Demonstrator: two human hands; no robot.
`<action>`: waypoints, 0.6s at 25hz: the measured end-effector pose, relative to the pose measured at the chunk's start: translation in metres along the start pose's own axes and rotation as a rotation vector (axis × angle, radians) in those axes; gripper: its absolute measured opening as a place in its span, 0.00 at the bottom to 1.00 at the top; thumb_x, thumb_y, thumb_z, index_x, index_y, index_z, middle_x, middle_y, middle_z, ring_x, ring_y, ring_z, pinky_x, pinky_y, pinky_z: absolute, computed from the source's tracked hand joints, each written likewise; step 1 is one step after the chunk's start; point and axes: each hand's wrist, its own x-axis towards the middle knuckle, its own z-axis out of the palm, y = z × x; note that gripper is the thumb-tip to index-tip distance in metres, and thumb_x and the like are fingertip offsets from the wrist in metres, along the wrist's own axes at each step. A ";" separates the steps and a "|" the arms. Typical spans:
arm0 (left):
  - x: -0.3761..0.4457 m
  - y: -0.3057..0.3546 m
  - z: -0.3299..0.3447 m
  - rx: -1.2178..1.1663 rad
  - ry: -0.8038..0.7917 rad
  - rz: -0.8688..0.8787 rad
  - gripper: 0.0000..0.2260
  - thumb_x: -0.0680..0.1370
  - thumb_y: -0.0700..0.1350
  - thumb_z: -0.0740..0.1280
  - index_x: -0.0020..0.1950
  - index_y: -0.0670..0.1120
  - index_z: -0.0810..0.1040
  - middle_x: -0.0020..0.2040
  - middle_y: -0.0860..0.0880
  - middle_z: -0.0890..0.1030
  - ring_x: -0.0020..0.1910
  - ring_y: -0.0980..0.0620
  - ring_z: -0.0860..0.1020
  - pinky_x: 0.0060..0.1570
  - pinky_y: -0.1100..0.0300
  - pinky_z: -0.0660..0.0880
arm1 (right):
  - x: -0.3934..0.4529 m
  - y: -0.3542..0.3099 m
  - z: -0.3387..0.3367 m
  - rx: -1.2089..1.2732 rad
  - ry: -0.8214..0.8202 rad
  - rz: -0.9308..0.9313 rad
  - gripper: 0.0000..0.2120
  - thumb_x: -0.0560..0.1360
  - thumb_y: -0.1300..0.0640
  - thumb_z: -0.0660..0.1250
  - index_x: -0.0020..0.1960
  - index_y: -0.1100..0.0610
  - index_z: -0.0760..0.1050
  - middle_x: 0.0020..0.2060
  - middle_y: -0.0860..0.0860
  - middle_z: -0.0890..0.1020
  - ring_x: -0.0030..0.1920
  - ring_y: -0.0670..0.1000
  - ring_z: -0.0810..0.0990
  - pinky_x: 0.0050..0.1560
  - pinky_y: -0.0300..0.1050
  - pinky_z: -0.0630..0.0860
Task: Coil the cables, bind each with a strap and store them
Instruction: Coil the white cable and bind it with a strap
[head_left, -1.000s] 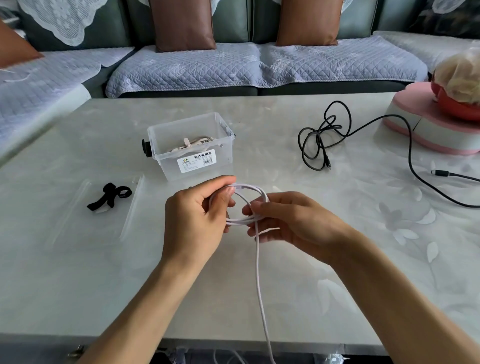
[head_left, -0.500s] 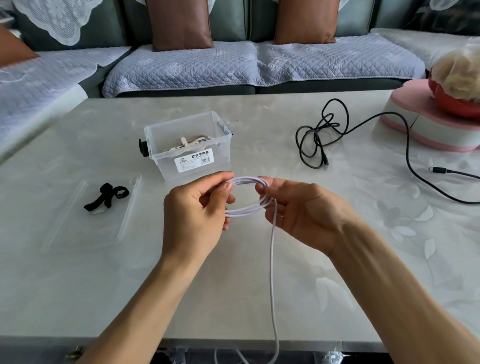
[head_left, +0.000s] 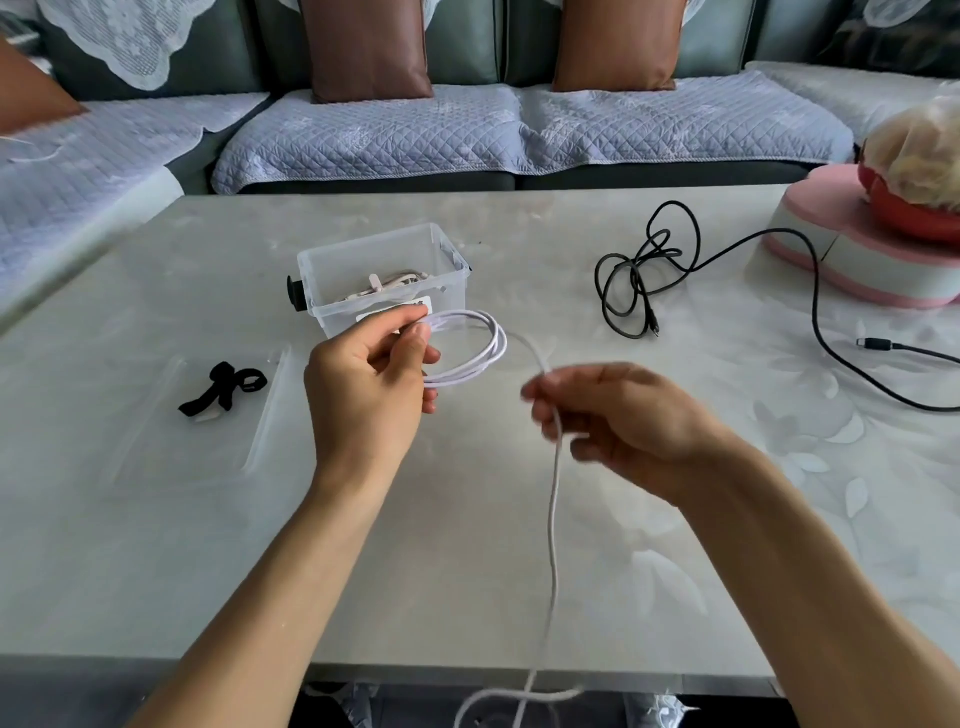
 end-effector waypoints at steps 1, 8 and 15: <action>-0.003 -0.001 0.002 -0.004 -0.008 0.002 0.07 0.80 0.39 0.67 0.54 0.46 0.84 0.36 0.48 0.82 0.23 0.53 0.74 0.27 0.65 0.74 | 0.005 -0.001 0.001 0.169 0.122 -0.078 0.10 0.80 0.61 0.62 0.46 0.61 0.81 0.32 0.50 0.81 0.33 0.47 0.76 0.26 0.34 0.68; -0.010 -0.005 0.017 -0.101 0.087 -0.072 0.07 0.80 0.41 0.67 0.55 0.46 0.84 0.37 0.47 0.84 0.23 0.52 0.76 0.28 0.63 0.74 | 0.016 0.006 0.023 0.433 0.253 -0.135 0.04 0.77 0.63 0.67 0.46 0.64 0.79 0.34 0.54 0.81 0.30 0.46 0.80 0.28 0.35 0.75; -0.014 -0.012 0.037 -0.180 0.151 -0.161 0.07 0.79 0.39 0.68 0.55 0.46 0.84 0.37 0.48 0.84 0.30 0.48 0.80 0.27 0.62 0.77 | 0.016 0.014 0.036 0.254 0.247 -0.246 0.06 0.77 0.61 0.68 0.46 0.61 0.83 0.38 0.56 0.84 0.34 0.48 0.81 0.33 0.37 0.76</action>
